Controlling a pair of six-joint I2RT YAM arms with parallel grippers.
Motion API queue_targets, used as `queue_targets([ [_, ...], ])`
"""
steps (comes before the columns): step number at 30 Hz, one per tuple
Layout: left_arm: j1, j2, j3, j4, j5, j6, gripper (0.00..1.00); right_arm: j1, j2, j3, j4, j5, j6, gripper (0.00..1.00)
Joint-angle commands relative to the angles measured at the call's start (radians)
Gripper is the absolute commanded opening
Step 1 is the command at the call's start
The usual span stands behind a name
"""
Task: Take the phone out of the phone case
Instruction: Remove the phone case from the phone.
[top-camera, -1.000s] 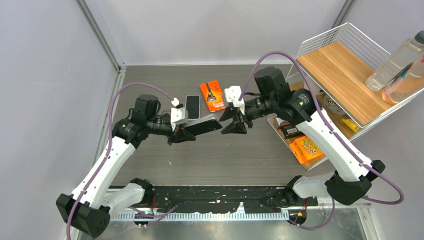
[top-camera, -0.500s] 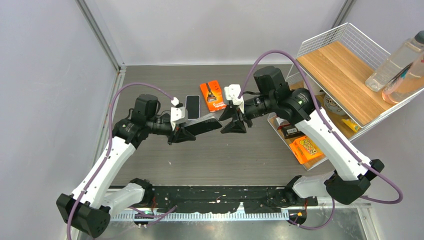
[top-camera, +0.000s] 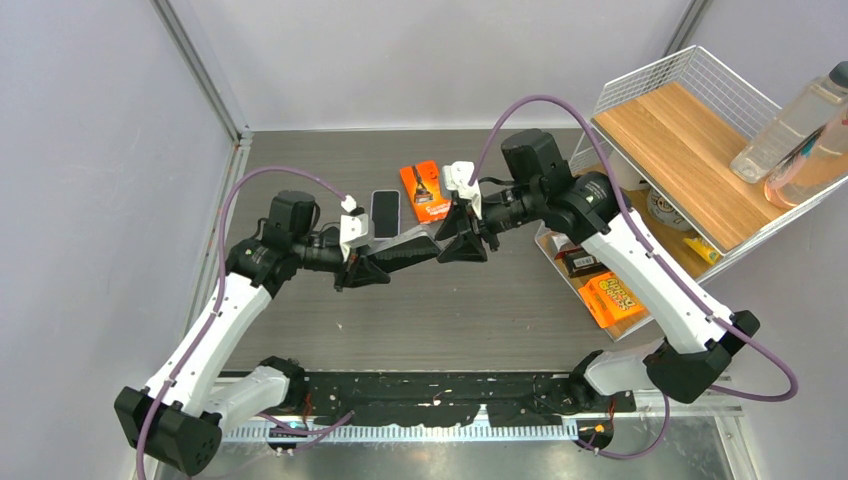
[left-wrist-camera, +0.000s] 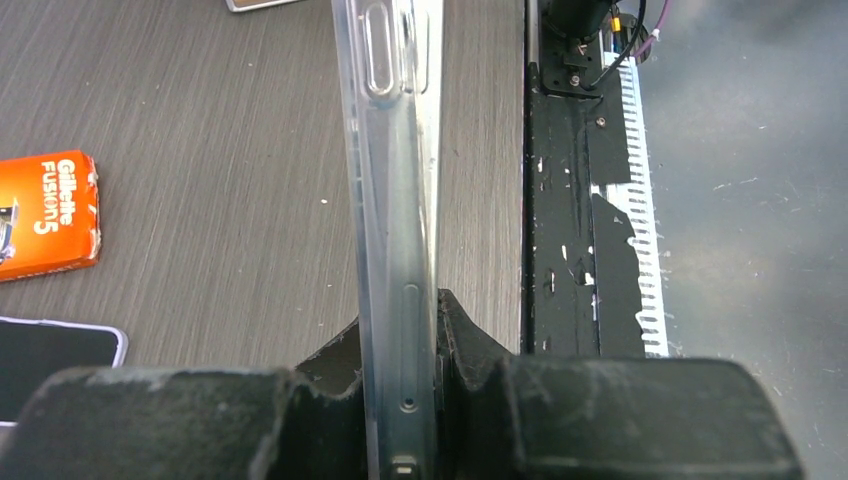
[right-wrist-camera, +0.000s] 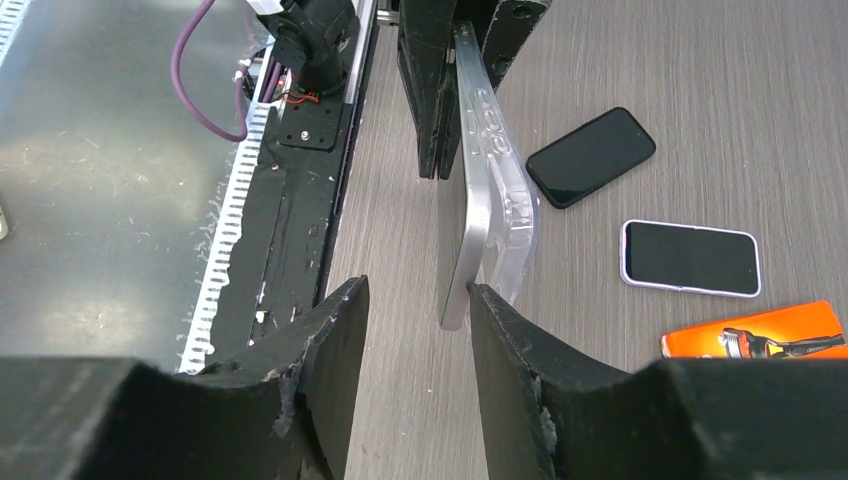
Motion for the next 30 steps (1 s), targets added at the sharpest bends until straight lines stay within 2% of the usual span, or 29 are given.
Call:
queue_targets([
  [1, -0.01, -0.028, 0.025, 0.108, 0.132, 0.007, 0.0, 0.007, 0.039, -0.022, 0.081, -0.036, 0.028, 0.48],
  [9, -0.012, -0.015, 0.044, 0.124, 0.17, 0.008, 0.0, 0.008, 0.065, -0.062, 0.151, -0.014, 0.076, 0.47],
  [14, -0.014, -0.013, 0.042, 0.172, 0.128, -0.039, 0.0, 0.012, 0.082, -0.077, 0.172, -0.036, 0.093, 0.45],
  [16, -0.014, -0.01, 0.04, 0.216, 0.092, -0.083, 0.0, 0.018, 0.083, -0.096, 0.184, -0.05, 0.094, 0.39],
  [18, -0.013, -0.011, 0.034, 0.284, 0.046, -0.156, 0.0, 0.024, 0.085, -0.102, 0.173, -0.05, 0.078, 0.28],
  [19, -0.013, -0.009, 0.032, 0.309, 0.024, -0.186, 0.0, 0.025, 0.085, -0.102, 0.168, -0.037, 0.061, 0.18],
  [20, -0.011, -0.008, 0.031, 0.325, 0.008, -0.213, 0.04, 0.026, 0.085, -0.104, 0.155, -0.023, 0.05, 0.1],
  [21, -0.011, -0.004, 0.034, 0.329, -0.001, -0.23, 0.16, 0.026, 0.081, -0.104, 0.149, 0.009, 0.025, 0.08],
  [26, -0.011, -0.001, 0.059, 0.29, 0.01, -0.286, 0.7, 0.025, 0.031, -0.142, 0.169, 0.116, -0.029, 0.05],
  [28, -0.01, 0.002, 0.08, 0.283, 0.01, -0.316, 0.79, 0.026, 0.021, -0.149, 0.173, 0.124, -0.035, 0.05],
  [30, -0.01, 0.007, 0.099, 0.305, -0.009, -0.373, 0.82, 0.026, 0.02, -0.151, 0.175, 0.124, -0.035, 0.05],
])
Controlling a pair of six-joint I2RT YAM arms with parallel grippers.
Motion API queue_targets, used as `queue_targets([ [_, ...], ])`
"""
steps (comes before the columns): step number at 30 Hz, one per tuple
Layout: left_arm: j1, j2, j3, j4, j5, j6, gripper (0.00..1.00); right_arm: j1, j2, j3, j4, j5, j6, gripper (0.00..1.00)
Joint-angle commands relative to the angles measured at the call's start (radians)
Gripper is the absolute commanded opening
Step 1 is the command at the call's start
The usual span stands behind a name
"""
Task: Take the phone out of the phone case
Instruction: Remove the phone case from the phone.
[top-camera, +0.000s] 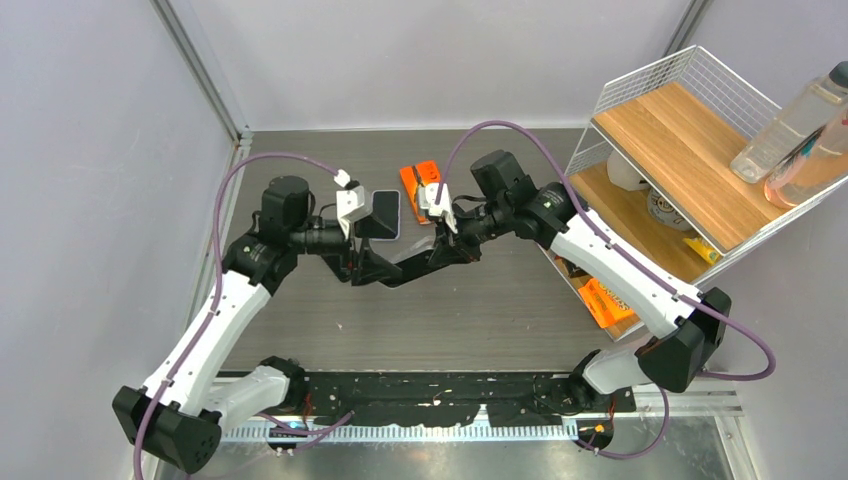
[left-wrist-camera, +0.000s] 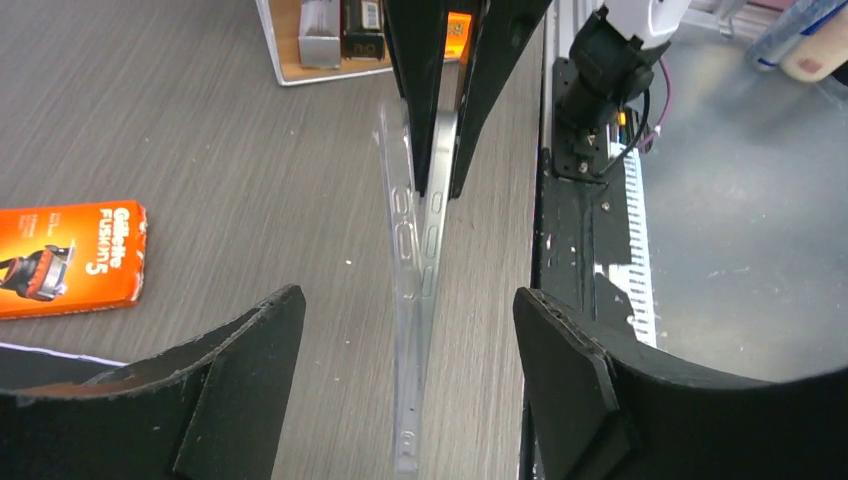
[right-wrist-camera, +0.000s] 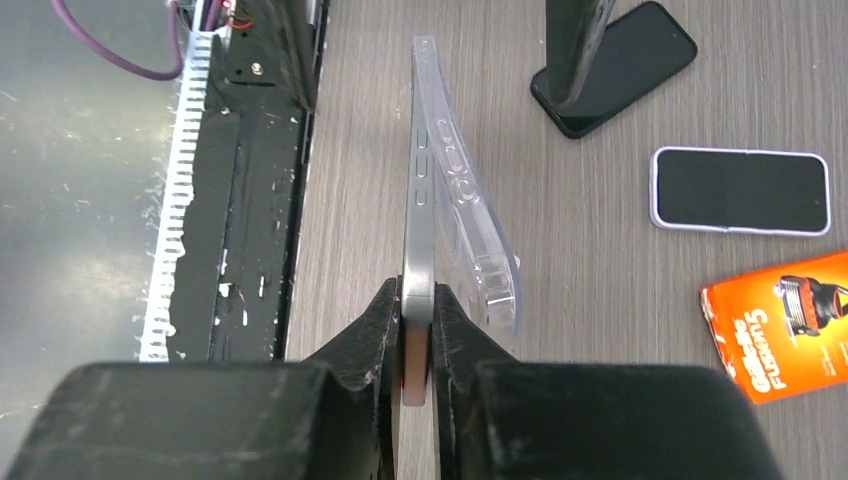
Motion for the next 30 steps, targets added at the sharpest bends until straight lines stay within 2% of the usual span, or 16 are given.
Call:
queue_targets([
  [1, -0.004, 0.001, 0.073, 0.111, 0.002, -0.156, 0.82, 0.0, -0.044, 0.019, 0.057, 0.017, -0.033, 0.05],
  [5, -0.004, 0.034, 0.075, 0.198, -0.059, -0.291, 0.82, 0.0, -0.034, 0.024, 0.062, 0.013, -0.022, 0.05],
  [9, -0.004, 0.076, 0.075, 0.222, -0.118, -0.334, 0.79, 0.001, -0.029, 0.026, 0.064, 0.011, -0.021, 0.05],
  [15, -0.009, 0.125, 0.062, 0.281, -0.122, -0.417, 0.74, 0.002, -0.024, 0.029, 0.063, 0.011, -0.014, 0.05],
  [24, -0.037, 0.137, 0.038, 0.289, -0.097, -0.42, 0.72, 0.003, -0.014, 0.032, 0.061, 0.008, -0.01, 0.05],
  [30, -0.054, 0.144, 0.031, 0.285, -0.132, -0.403, 0.71, 0.003, -0.014, 0.037, 0.058, 0.003, -0.009, 0.05],
])
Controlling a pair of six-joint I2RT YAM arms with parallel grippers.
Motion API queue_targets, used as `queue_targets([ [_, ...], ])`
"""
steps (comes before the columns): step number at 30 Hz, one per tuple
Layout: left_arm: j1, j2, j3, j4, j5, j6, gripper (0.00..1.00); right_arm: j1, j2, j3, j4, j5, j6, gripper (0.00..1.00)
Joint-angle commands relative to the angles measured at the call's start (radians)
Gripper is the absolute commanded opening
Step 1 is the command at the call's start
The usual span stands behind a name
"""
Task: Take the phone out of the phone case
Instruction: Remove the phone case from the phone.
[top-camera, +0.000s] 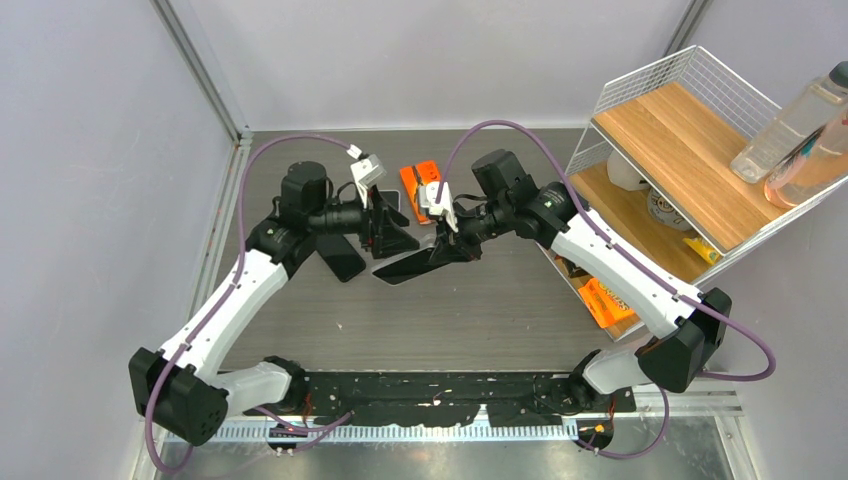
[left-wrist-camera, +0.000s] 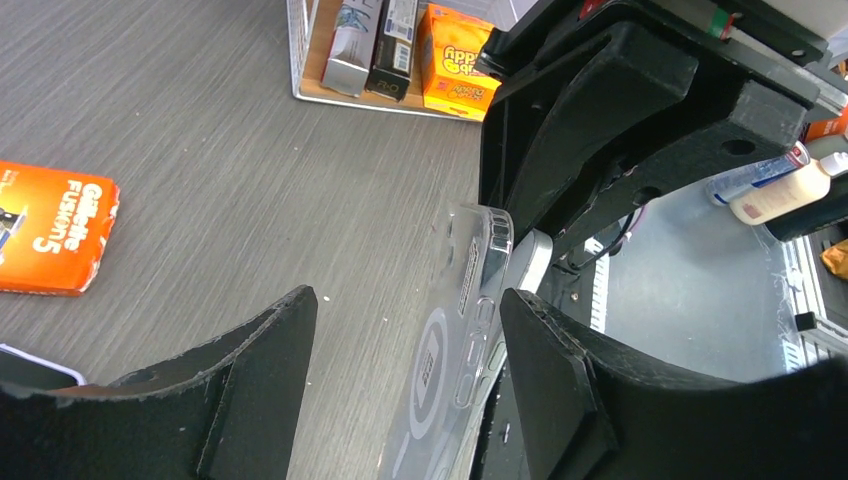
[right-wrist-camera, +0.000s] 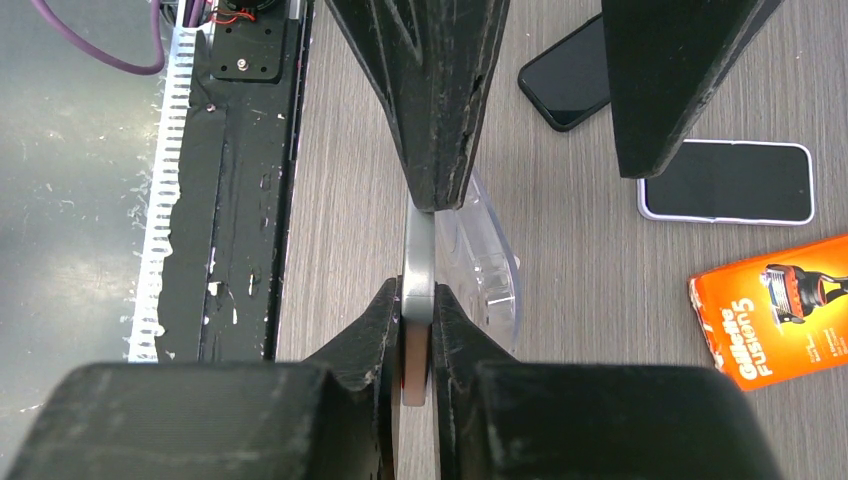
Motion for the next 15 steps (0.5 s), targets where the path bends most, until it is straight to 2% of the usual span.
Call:
queue_targets([
  [1, -0.014, 0.009, -0.004, 0.043, -0.016, -0.002, 0.7, 0.003, -0.014, 0.043, 0.061, -0.031, 0.0, 0.05],
  [6, -0.036, 0.027, 0.001, 0.02, -0.061, 0.026, 0.65, 0.004, -0.02, 0.038, 0.06, -0.032, 0.0, 0.06],
  [12, -0.045, 0.064, 0.004, 0.013, -0.07, 0.029, 0.47, 0.004, -0.03, 0.03, 0.059, -0.031, -0.008, 0.05],
  [15, -0.051, 0.081, 0.007, 0.011, -0.048, 0.029, 0.43, 0.005, -0.032, 0.029, 0.058, -0.024, -0.01, 0.05],
])
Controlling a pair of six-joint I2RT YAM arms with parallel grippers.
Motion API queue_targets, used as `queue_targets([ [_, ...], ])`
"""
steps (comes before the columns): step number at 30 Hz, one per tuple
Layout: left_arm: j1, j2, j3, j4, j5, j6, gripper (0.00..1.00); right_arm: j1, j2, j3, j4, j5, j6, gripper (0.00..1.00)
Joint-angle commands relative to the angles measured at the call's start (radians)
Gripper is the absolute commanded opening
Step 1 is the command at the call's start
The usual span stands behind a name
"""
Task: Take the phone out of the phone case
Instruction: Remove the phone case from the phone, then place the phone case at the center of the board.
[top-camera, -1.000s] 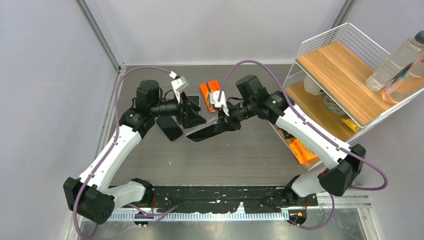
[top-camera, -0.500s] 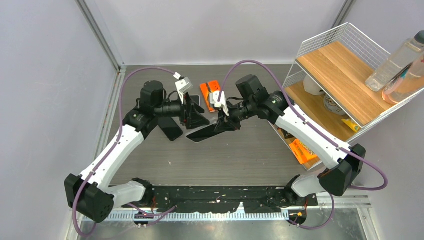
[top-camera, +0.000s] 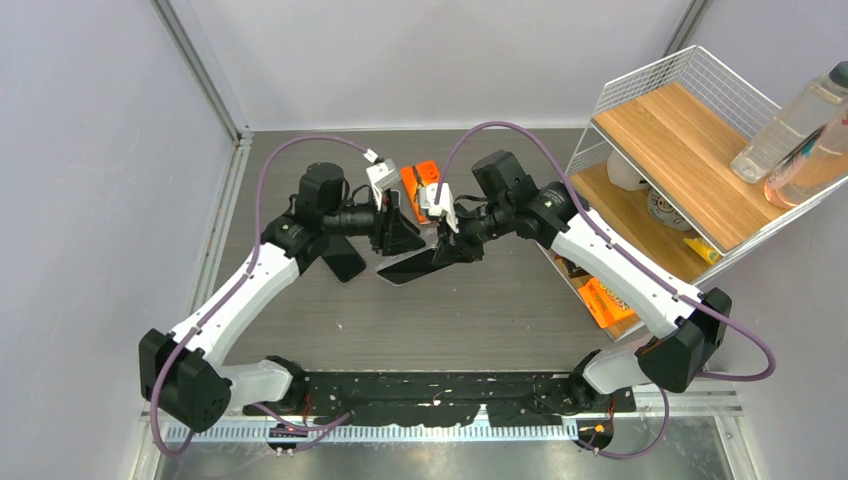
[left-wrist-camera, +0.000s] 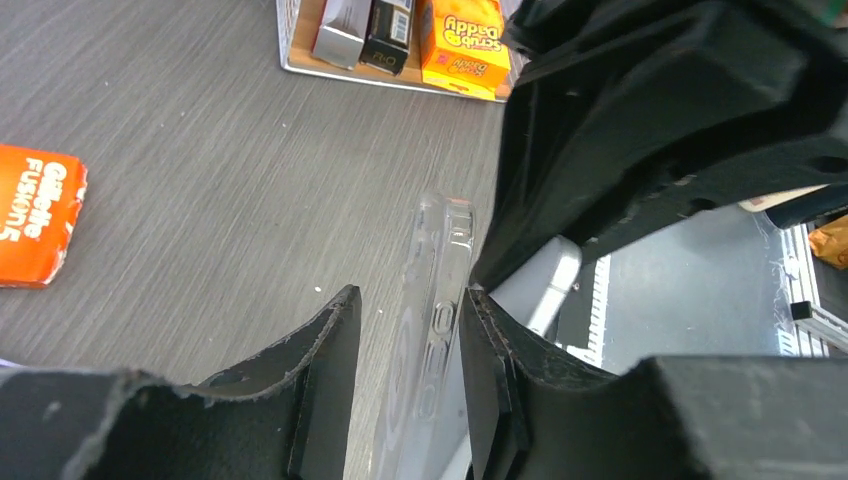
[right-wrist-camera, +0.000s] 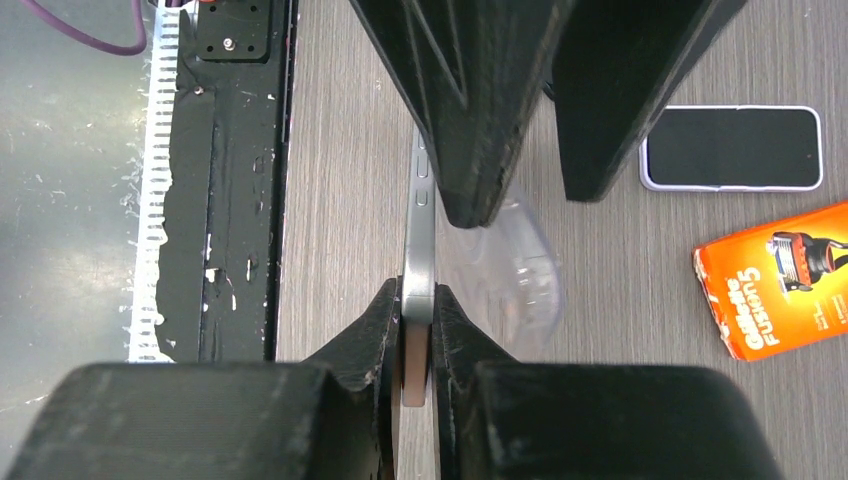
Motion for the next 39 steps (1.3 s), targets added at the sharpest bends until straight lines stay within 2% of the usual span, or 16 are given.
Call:
queue_targets([
  [1, -0.014, 0.034, 0.009, 0.008, -0.01, 0.021, 0.44, 0.008, -0.03, 0.03, 0.092, -0.057, -0.01, 0.05],
  [4, -0.036, 0.049, 0.004, 0.007, 0.015, 0.027, 0.47, 0.009, -0.028, 0.033, 0.092, -0.052, -0.01, 0.05],
  [6, -0.047, 0.06, 0.001, 0.004, 0.035, 0.03, 0.44, 0.009, -0.026, 0.035, 0.092, -0.045, -0.01, 0.05],
  [8, -0.049, 0.072, 0.001, 0.0, 0.06, 0.029, 0.33, 0.009, -0.025, 0.031, 0.092, -0.039, -0.011, 0.05],
  [11, -0.036, 0.08, -0.001, -0.034, 0.039, 0.042, 0.03, 0.009, -0.027, 0.017, 0.091, -0.033, -0.011, 0.05],
  [12, -0.019, 0.079, -0.008, -0.04, 0.021, 0.041, 0.0, 0.007, -0.028, 0.01, 0.089, -0.032, -0.011, 0.05],
  [16, 0.132, 0.049, -0.055, -0.073, -0.041, 0.018, 0.0, 0.006, -0.012, 0.003, 0.063, -0.027, -0.008, 0.05],
  [20, 0.302, -0.016, -0.104, -0.186, -0.133, 0.076, 0.0, 0.007, 0.04, 0.014, 0.05, -0.038, 0.003, 0.05],
  [26, 0.545, -0.038, -0.115, -0.415, -0.221, 0.224, 0.0, 0.029, 0.2, 0.114, 0.004, -0.044, 0.02, 0.05],
  [30, 0.682, -0.018, -0.143, -0.453, -0.295, 0.242, 0.0, 0.036, 0.302, 0.192, -0.054, -0.019, 0.002, 0.05],
  [33, 0.738, 0.019, -0.161, -0.448, -0.321, 0.247, 0.0, 0.035, 0.398, 0.283, -0.199, 0.005, -0.09, 0.05],
  [39, 0.769, 0.133, -0.165, -0.434, -0.334, 0.215, 0.01, 0.028, 0.532, 0.372, -0.5, 0.037, -0.305, 0.05],
])
